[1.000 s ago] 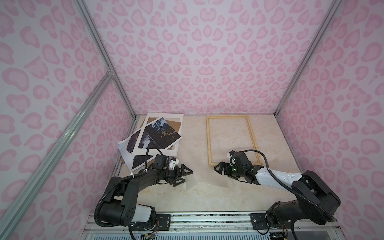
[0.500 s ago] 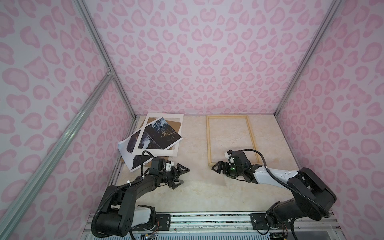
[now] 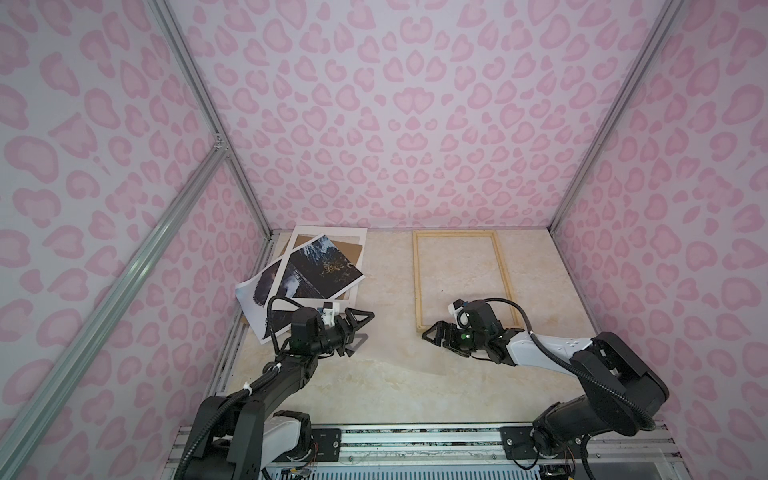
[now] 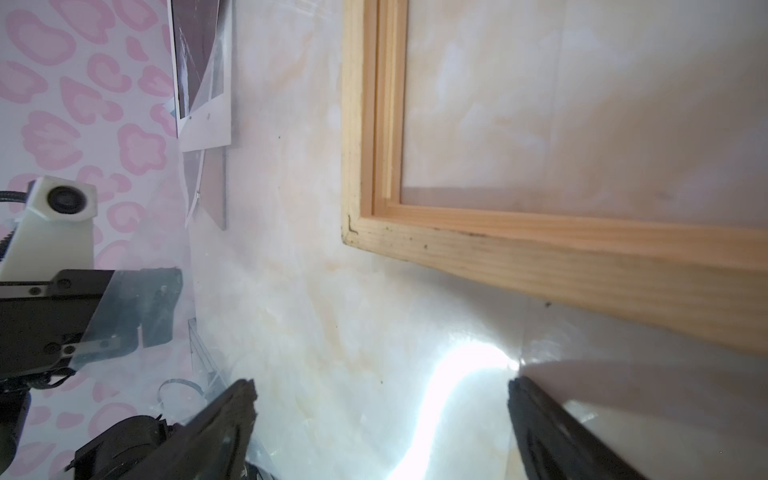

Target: Put the photo into the frame

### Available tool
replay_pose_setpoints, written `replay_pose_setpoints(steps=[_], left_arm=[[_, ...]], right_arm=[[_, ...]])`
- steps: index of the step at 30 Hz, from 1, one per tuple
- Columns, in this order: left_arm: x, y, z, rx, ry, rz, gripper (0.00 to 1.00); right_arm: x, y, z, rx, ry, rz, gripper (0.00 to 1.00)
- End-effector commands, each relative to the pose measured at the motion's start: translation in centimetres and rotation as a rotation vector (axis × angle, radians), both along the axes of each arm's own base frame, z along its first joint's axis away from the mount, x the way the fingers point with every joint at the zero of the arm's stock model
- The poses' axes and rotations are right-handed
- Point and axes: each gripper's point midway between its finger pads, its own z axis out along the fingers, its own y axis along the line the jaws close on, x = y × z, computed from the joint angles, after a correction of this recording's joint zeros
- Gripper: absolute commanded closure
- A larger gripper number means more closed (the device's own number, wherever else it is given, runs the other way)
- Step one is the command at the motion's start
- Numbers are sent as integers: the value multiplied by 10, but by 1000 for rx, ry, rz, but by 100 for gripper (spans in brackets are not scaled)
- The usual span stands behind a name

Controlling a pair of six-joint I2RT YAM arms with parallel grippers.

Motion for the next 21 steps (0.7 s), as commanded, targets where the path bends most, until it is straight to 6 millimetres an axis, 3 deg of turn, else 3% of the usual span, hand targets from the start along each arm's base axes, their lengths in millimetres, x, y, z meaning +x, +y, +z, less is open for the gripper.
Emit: replay_pose_setpoints(steps=[1, 3, 11, 15, 16, 21], left_arm=[[4, 2, 11, 25, -58, 3, 4], [2, 4, 4, 37, -26, 13, 0], [-18, 21, -24, 188, 102, 45, 5], [-24, 27, -30, 235, 138, 53, 14], [-25, 28, -32, 245, 148, 58, 22], [-30, 33, -36, 284, 181, 65, 43]], right_arm=[[-43, -33, -45, -169, 230, -25, 2], [-43, -33, -45, -170, 231, -23, 2], [-43, -38, -46, -175, 231, -32, 2], [-41, -38, -44, -175, 228, -32, 2], [-41, -38, -44, -174, 228, -31, 1], [-38, -39, -39, -183, 218, -31, 1]])
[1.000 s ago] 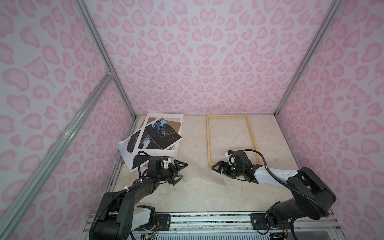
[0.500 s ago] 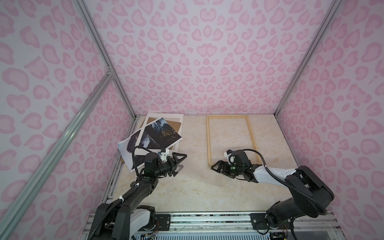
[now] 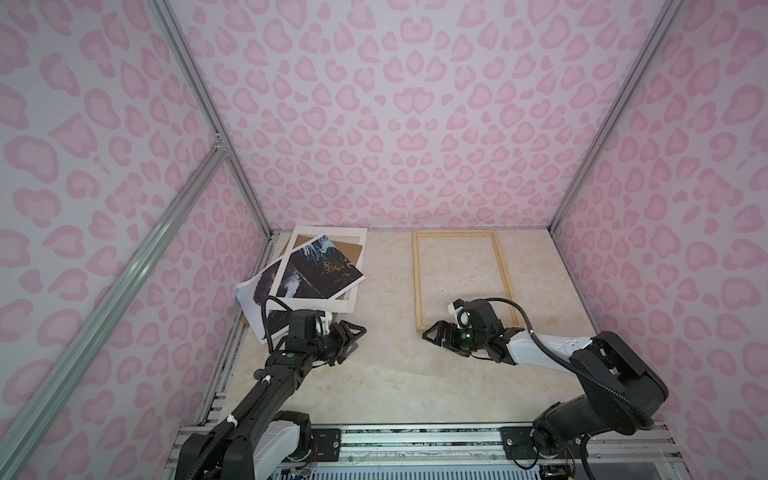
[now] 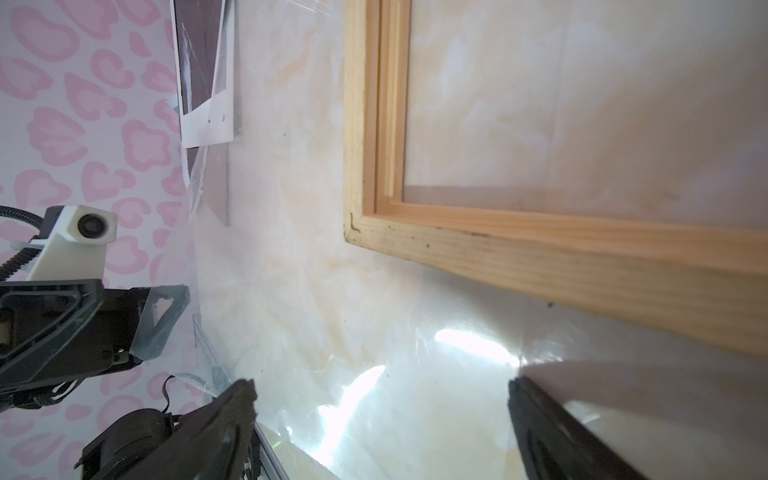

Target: Put the photo into the frame

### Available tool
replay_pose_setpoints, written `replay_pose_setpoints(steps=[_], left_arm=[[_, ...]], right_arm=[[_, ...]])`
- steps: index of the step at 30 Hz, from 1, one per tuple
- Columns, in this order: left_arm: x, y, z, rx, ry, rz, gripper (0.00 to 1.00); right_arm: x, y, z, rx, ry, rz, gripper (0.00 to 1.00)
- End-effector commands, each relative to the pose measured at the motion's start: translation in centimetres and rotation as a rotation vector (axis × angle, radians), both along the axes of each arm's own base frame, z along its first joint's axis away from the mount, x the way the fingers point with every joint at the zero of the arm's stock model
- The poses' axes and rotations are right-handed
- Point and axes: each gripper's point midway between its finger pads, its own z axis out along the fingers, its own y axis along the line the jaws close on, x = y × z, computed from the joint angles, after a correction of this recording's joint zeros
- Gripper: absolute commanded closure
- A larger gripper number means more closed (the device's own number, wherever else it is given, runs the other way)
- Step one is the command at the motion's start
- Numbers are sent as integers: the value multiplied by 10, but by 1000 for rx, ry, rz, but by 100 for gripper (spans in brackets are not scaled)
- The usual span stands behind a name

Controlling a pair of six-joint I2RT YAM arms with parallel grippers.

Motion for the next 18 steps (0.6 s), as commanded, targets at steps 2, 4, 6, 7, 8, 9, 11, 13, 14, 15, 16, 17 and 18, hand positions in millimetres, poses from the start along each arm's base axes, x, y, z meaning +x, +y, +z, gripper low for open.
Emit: replay_pose_setpoints(steps=[2, 4, 6, 7, 8, 9, 11, 13, 14, 15, 16, 17, 18], left_arm=[[-7, 7, -4, 59, 30, 2, 47], [-8, 8, -3, 67, 30, -1, 56], [-8, 8, 2, 69, 22, -7, 65], [-9, 8, 5, 76, 14, -16, 72], [-8, 7, 9, 79, 2, -24, 78], [-8, 6, 16, 80, -15, -34, 87], [-7, 5, 33, 86, -57, -57, 96], [-5, 4, 57, 98, -121, -87, 96], [-5, 3, 71, 105, -151, -99, 96], [-5, 3, 86, 113, -181, -111, 96], [-6, 4, 100, 124, -211, -117, 96], [-7, 5, 115, 131, -242, -117, 96], [-7, 6, 132, 141, -276, -116, 96]], right_arm=[[-37, -39, -38, -191, 204, -41, 1], [-32, -43, -32, -197, 189, -46, 1], [-26, -49, -22, -230, 158, -45, 1], [-20, -53, -14, -263, 127, -44, 2], [-16, -57, -5, -297, 100, -39, 2], [-10, -60, 3, -317, 76, -36, 2], [5, -68, 19, -357, 30, -41, 1], [20, -80, 26, -387, 26, -58, 2], [28, -83, 30, -391, 20, -59, 1], [36, -86, 33, -397, 11, -62, 2], [45, -88, 35, -411, 4, -63, 2], [51, -89, 37, -422, -1, -59, 2], [57, -88, 37, -439, -4, -48, 2]])
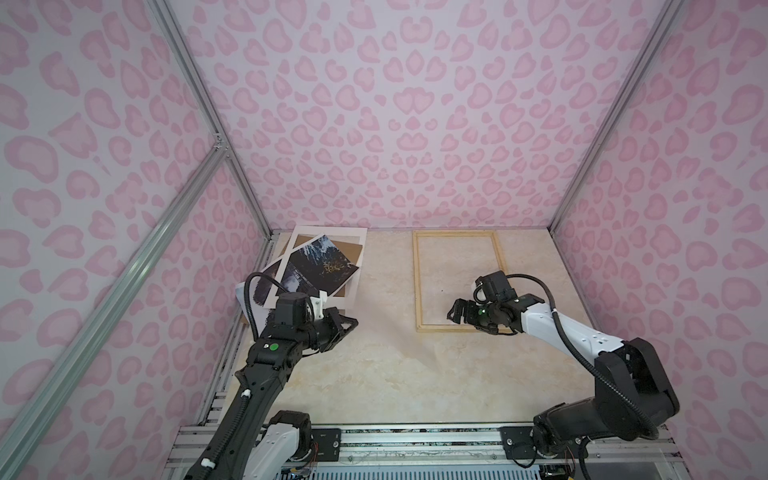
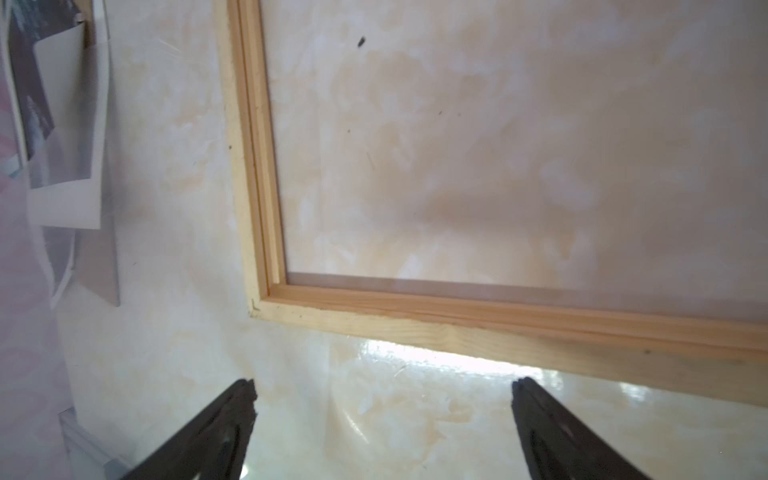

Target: Put the photo into the frame

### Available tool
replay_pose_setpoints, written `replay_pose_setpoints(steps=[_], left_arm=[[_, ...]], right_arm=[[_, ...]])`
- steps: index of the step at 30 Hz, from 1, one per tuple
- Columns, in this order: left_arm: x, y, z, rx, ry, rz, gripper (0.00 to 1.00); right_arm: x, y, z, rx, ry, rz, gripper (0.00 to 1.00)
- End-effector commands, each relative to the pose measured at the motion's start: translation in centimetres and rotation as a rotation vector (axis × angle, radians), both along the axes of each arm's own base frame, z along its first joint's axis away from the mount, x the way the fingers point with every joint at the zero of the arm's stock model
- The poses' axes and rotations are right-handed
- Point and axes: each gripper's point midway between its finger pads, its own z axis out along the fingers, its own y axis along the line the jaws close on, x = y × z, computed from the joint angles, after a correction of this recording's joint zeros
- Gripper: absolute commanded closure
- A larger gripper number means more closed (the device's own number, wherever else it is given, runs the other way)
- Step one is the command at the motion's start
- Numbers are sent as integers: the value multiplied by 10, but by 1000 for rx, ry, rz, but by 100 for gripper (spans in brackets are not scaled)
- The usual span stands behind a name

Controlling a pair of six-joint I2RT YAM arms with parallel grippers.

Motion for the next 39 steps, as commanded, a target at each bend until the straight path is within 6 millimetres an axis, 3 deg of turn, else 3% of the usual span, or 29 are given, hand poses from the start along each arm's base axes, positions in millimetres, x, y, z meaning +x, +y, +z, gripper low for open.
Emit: replay_pose_setpoints(steps=[1, 10, 14, 16, 22, 27, 36, 39], left_arm=[[-10, 3, 41, 47, -93, -34, 96], [-2, -11, 189, -107, -399, -44, 96], [3, 5, 264, -74, -587, 61, 95], [12, 18, 282, -19, -628, 126, 94], [51, 29, 310, 9, -662, 193, 95], [67, 34, 331, 2, -708, 219, 94], [87, 15, 343, -67, -717, 114, 94], [93, 6, 342, -116, -703, 63, 93]], right_arm=[[2, -11, -10, -115, 39, 64, 1], [37, -3, -34, -213, 68, 118, 2], [41, 12, -35, -226, 58, 143, 1], [36, 24, -40, -240, 65, 172, 2], [3, 56, -67, -279, 113, 239, 2], [-27, 74, -83, -308, 156, 273, 2], [-106, 135, -92, -205, 207, 380, 1], [-122, 145, -81, -160, 200, 394, 2]])
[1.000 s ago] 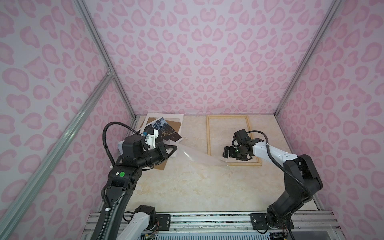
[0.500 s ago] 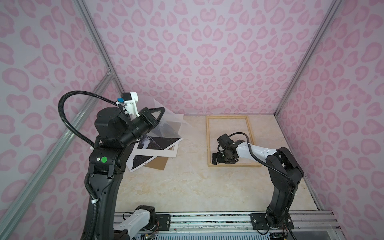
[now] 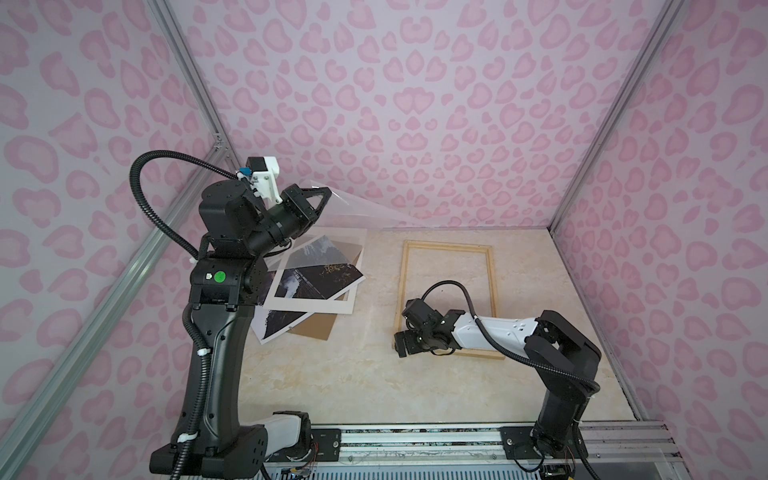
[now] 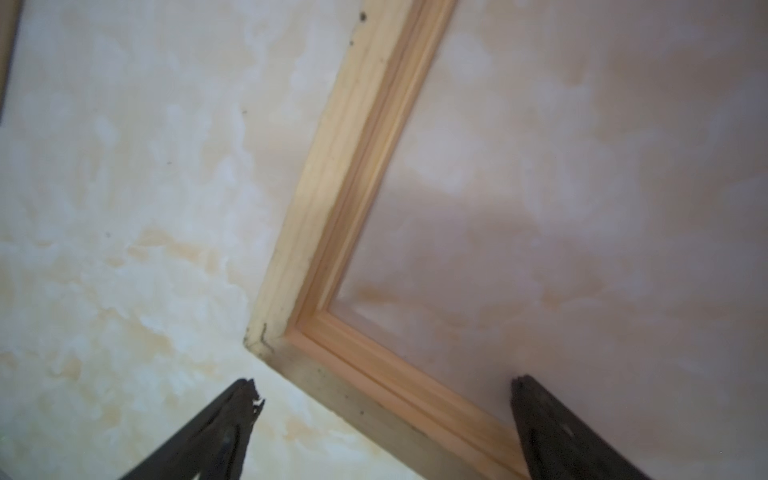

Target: Put the photo into the frame

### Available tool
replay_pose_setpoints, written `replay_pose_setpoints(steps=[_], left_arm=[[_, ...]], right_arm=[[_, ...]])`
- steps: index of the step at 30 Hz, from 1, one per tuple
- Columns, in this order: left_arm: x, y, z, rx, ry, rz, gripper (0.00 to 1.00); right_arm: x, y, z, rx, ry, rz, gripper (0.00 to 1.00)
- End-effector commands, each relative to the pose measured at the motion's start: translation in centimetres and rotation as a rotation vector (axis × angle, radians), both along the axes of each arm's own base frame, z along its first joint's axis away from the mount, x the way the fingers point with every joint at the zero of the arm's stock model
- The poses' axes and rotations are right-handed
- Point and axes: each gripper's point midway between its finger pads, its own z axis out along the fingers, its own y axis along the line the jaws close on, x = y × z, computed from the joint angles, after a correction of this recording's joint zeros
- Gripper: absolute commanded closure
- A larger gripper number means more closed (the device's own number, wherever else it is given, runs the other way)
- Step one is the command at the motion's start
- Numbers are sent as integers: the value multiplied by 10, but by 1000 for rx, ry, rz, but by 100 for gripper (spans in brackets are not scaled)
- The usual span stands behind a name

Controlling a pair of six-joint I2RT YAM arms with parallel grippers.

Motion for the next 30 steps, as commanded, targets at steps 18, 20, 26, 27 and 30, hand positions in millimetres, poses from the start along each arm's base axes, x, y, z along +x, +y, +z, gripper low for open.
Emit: replay_pose_setpoints(steps=[18, 20, 26, 27, 30], left_arm=[[99, -120, 2, -183, 19, -455, 92], [98, -131, 2, -186, 17, -488, 92], [89, -152, -60, -136, 140, -581, 93], [88, -148, -79, -125, 178, -566, 93], [88, -121, -146, -129, 325, -485, 93]], right_arm=[[69, -141, 78, 221, 81, -360, 1], [76, -158, 86, 229, 63, -393, 2], [91, -194, 103, 254, 17, -467, 1], [92, -197, 102, 260, 17, -476, 2], [93, -205, 96, 262, 24, -503, 1]])
